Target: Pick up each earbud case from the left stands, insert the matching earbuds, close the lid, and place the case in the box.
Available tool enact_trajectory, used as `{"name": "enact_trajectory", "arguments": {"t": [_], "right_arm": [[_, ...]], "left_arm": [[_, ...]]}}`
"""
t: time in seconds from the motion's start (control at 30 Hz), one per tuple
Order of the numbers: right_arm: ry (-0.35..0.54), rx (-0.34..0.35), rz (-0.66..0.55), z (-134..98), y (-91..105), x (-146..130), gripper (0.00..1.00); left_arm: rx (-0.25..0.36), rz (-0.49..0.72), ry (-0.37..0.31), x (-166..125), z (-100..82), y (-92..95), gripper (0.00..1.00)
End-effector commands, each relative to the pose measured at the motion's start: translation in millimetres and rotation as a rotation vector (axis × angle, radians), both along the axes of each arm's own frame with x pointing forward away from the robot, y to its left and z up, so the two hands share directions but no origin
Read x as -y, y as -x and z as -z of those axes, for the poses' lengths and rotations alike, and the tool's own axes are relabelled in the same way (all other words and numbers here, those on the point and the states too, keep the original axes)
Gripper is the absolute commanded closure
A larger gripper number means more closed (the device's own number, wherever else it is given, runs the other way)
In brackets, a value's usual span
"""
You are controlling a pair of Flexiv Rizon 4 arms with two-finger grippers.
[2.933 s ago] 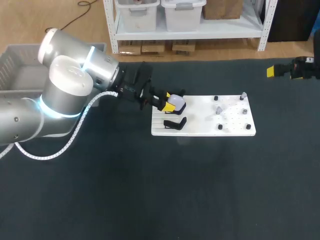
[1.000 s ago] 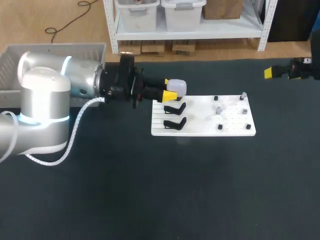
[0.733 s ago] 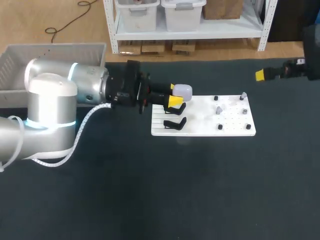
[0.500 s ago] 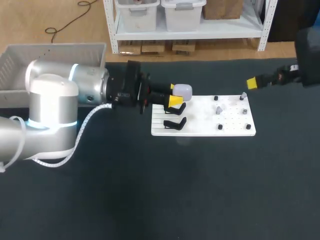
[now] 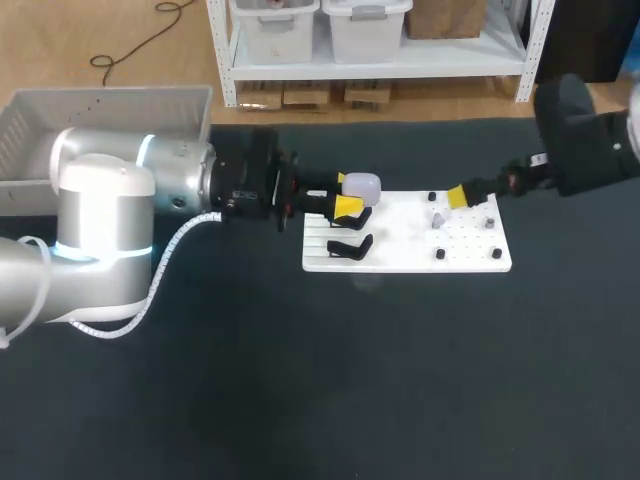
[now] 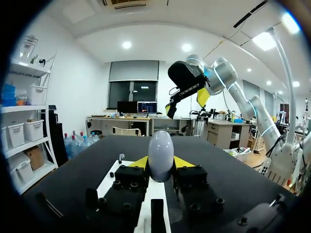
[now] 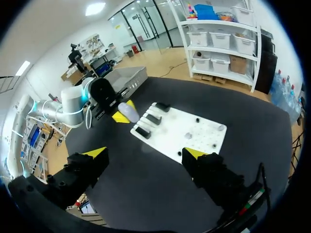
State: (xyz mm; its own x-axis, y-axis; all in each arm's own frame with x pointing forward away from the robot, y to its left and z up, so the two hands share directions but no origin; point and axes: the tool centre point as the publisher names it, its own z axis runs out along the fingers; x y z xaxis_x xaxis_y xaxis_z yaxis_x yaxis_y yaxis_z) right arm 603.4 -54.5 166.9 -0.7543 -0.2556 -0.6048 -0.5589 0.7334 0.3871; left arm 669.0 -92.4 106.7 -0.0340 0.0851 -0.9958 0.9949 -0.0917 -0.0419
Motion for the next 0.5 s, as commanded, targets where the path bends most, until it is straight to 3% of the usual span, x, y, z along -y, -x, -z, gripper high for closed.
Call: {"name": "enact_trajectory", "arguments": {"t": [0.03,0.5], "right_arm": [[0.002,-0.019,-0.017,3.1,-3.8,-20.7,0.0],[0.014,-0.08,-0.079,18.8,-15.1,-74.2,0.0]], "left_arm": [[0.002,0.0,0.003,0.1,1.2,-0.6,1.0],[0.002,0.0,0.003,0.1,1.2,-0.6,1.0]]}}
